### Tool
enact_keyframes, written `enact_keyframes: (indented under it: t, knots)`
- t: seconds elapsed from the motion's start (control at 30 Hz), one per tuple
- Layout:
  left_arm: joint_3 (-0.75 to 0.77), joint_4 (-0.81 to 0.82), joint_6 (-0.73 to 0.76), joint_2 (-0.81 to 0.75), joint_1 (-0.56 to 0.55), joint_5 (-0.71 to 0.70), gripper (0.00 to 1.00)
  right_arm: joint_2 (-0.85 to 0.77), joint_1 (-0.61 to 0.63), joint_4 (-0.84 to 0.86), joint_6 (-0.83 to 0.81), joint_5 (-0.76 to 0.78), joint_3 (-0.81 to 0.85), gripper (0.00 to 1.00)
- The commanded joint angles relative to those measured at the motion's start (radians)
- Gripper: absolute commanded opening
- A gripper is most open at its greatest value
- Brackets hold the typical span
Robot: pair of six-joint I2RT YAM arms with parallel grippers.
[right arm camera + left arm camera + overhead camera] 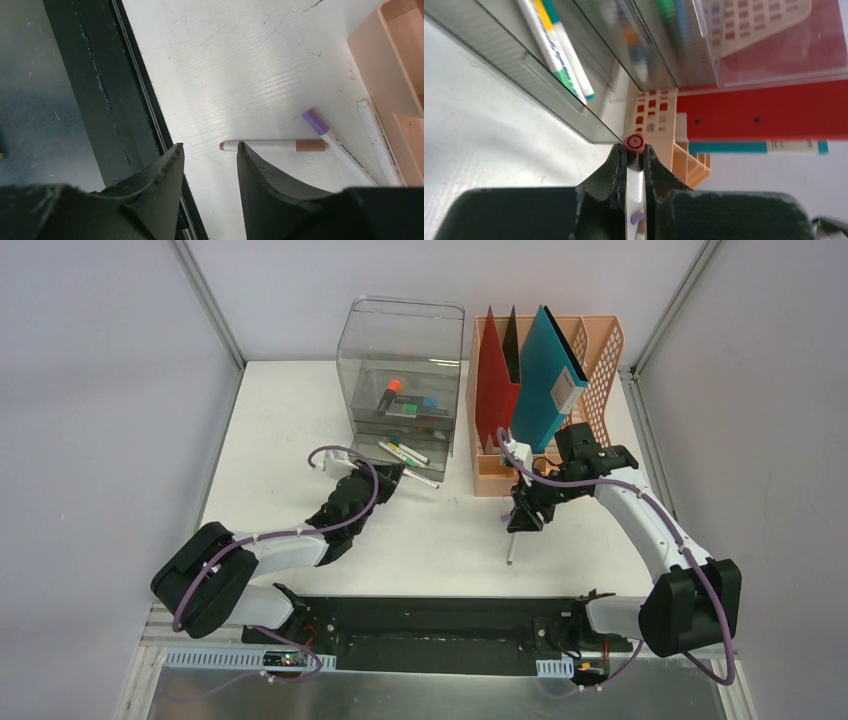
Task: Organize the desk
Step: Place the stationery in the drawer.
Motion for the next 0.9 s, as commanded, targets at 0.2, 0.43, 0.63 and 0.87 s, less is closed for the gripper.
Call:
enact_keyframes:
  t: [0.2,0.43,0.63,0.87]
  knots:
    - [0.118,-0.16,-0.223,0.044,0.133,-0.118,0.0,-0.032,0.004,0.038,0.009,0.011,-0.005,0.44]
    - [0.187,-0.07,-0.287,0.193,0.216,0.006,0.0,-0.039,0.004,0.052,0.017,0.026,-0.012,0.44]
    - [0.23,0.106,-0.347,0.355,0.283,0.157,0.13,-0.04,0.004,0.056,0.019,0.03,-0.015,0.43]
    - [0.257,0.302,-0.345,0.473,0.312,0.319,0.54,-0.042,0.004,0.061,0.02,0.038,-0.02,0.43]
